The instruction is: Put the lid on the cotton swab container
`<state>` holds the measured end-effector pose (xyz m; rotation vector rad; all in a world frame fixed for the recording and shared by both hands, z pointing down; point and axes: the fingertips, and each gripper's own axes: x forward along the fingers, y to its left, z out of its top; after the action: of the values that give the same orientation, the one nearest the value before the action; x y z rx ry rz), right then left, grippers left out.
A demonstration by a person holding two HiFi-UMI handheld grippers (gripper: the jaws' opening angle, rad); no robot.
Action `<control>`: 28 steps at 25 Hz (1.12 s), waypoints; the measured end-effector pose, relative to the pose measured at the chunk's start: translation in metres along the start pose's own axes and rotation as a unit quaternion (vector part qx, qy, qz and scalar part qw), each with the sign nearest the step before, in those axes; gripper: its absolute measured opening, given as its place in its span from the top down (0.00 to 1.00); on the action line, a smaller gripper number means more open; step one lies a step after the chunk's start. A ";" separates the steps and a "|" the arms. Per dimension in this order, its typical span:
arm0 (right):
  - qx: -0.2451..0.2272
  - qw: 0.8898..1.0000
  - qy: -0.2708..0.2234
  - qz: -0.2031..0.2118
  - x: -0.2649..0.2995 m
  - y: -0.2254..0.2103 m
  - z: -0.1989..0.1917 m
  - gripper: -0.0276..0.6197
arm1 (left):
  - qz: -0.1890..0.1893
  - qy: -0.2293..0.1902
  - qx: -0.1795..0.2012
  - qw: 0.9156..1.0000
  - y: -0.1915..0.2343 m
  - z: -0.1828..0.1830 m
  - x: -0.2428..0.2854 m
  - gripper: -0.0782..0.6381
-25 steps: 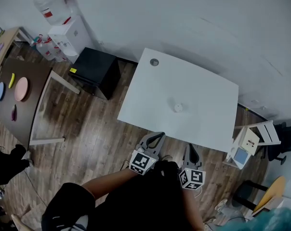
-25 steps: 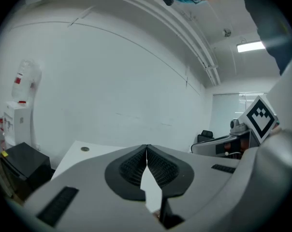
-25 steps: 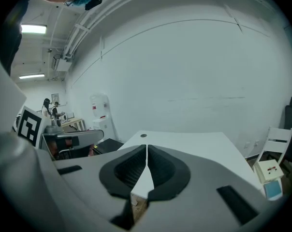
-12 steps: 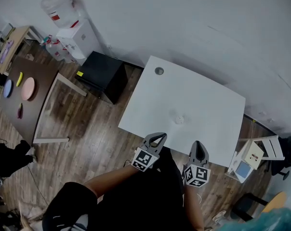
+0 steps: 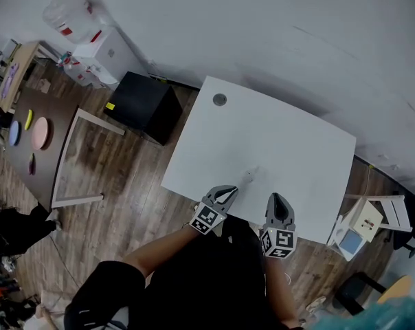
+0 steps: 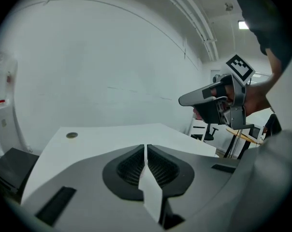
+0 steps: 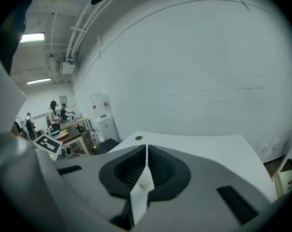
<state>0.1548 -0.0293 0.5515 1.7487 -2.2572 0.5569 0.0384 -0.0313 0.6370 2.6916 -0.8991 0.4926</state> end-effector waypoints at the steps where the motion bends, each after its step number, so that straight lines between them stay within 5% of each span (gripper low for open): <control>1: -0.003 1.000 0.004 0.005 0.006 -0.002 -0.003 0.91 | -0.003 0.004 0.000 1.000 0.002 -0.004 0.005 0.87; 9: -0.009 0.999 0.037 0.033 0.033 -0.026 -0.028 0.91 | -0.008 0.056 0.009 0.998 0.012 -0.050 0.039 0.86; 21: -0.024 0.995 0.080 0.055 0.065 -0.062 -0.045 0.91 | 0.006 0.128 0.018 0.992 0.015 -0.103 0.082 0.47; 28: -0.027 0.992 0.101 0.069 0.068 -0.065 -0.059 0.91 | 0.010 0.138 0.021 0.990 0.018 -0.112 0.103 0.45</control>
<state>0.1974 -0.0773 0.6419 1.4477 -2.2399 0.6614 0.0785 -0.0612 0.7818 2.5666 -0.8436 0.8727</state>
